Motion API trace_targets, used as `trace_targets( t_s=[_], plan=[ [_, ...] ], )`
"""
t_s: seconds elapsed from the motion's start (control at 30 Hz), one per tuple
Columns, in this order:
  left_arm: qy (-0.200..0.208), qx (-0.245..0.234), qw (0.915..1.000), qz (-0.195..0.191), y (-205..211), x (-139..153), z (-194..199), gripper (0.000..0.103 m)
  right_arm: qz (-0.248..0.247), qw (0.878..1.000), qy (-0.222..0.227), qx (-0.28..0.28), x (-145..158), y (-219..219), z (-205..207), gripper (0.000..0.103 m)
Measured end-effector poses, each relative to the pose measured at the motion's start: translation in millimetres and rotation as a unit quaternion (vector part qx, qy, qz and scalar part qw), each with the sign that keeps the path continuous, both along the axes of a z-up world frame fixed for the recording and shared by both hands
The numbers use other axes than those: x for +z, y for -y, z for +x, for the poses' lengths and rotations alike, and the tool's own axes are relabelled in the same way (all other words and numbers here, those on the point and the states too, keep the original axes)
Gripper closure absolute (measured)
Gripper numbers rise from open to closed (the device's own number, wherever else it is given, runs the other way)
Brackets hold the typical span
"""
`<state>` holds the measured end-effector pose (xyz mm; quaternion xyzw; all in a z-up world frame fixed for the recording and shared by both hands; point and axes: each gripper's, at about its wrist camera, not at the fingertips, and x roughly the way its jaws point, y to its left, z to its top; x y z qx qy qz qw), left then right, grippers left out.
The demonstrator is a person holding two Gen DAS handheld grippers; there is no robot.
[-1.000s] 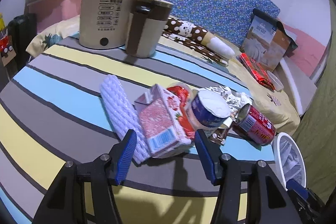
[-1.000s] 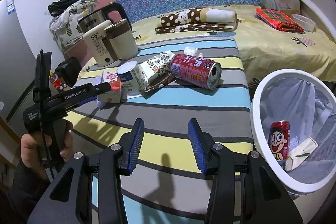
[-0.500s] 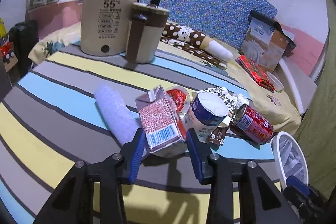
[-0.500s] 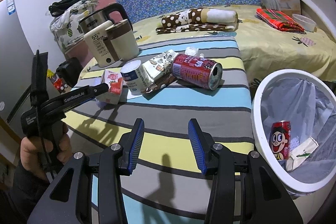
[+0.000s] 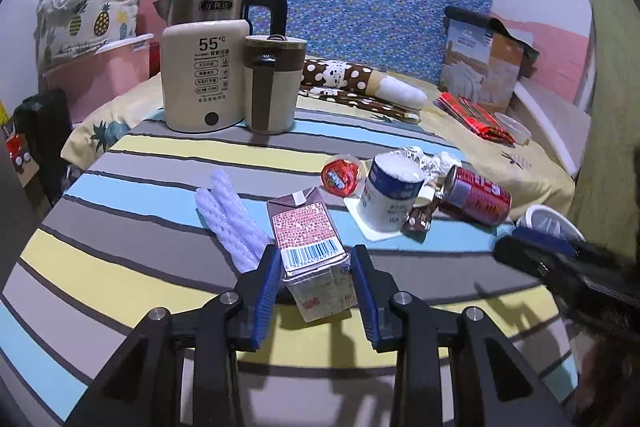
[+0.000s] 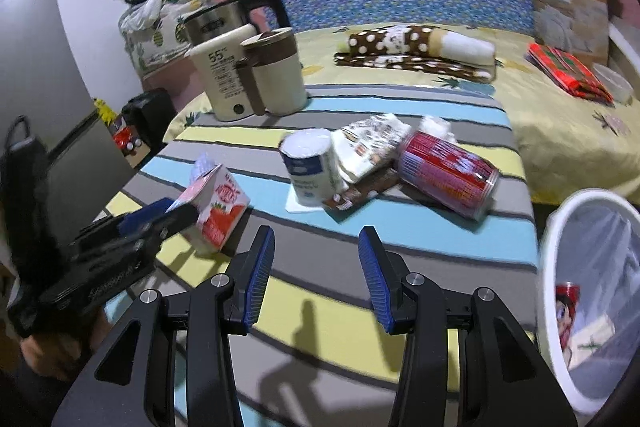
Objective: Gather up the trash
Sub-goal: 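Close the left tool on the pink carton while the right tool grasps the white yogurt cup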
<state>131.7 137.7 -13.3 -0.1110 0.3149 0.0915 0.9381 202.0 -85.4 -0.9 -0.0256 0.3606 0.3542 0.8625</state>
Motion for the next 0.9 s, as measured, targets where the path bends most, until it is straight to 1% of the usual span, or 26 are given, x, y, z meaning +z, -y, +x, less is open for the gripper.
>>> trace_targets(
  t_s=[0.03,0.07,0.1,0.3,0.37,0.5,0.63,0.67,0.73,0.9],
  plan=[
    [0.000,-0.003,1.0000,-0.003,-1,-1,-2,0.067,-0.004,1.000,0.002,0.006,-1,-6,3,0.050],
    [-0.002,-0.006,1.0000,-0.006,-3,-3,-5,0.067,-0.008,1.000,0.002,0.011,-2,-12,6,0.044],
    [-0.003,-0.004,1.0000,-0.006,-5,-5,-7,0.067,-0.012,1.000,0.003,0.013,-3,-17,8,0.042],
    [0.004,-0.017,0.9997,-0.019,-11,-6,-15,0.066,-0.033,0.999,0.014,0.022,-8,-45,23,0.042],
    [0.006,-0.020,0.9995,-0.024,-13,-7,-14,0.066,-0.043,0.999,0.017,0.018,-11,-52,30,0.042],
    [0.003,-0.029,0.9978,-0.059,-20,-13,-11,0.066,-0.049,0.999,0.016,0.005,-14,-58,40,0.042],
    [-0.007,-0.026,0.9971,-0.072,-24,-19,-7,0.066,-0.058,0.998,0.009,-0.004,-18,-62,48,0.042],
    [-0.009,-0.026,0.9968,-0.076,-25,-20,-6,0.066,-0.057,0.998,0.006,-0.005,-18,-61,49,0.042],
    [-0.009,-0.025,0.9966,-0.078,-25,-20,-5,0.066,-0.050,0.999,0.008,-0.008,-17,-60,48,0.053],
    [-0.008,-0.027,0.9968,-0.075,-21,-18,-1,0.066,-0.036,0.999,0.009,-0.008,-11,-53,44,0.054]
  ],
)
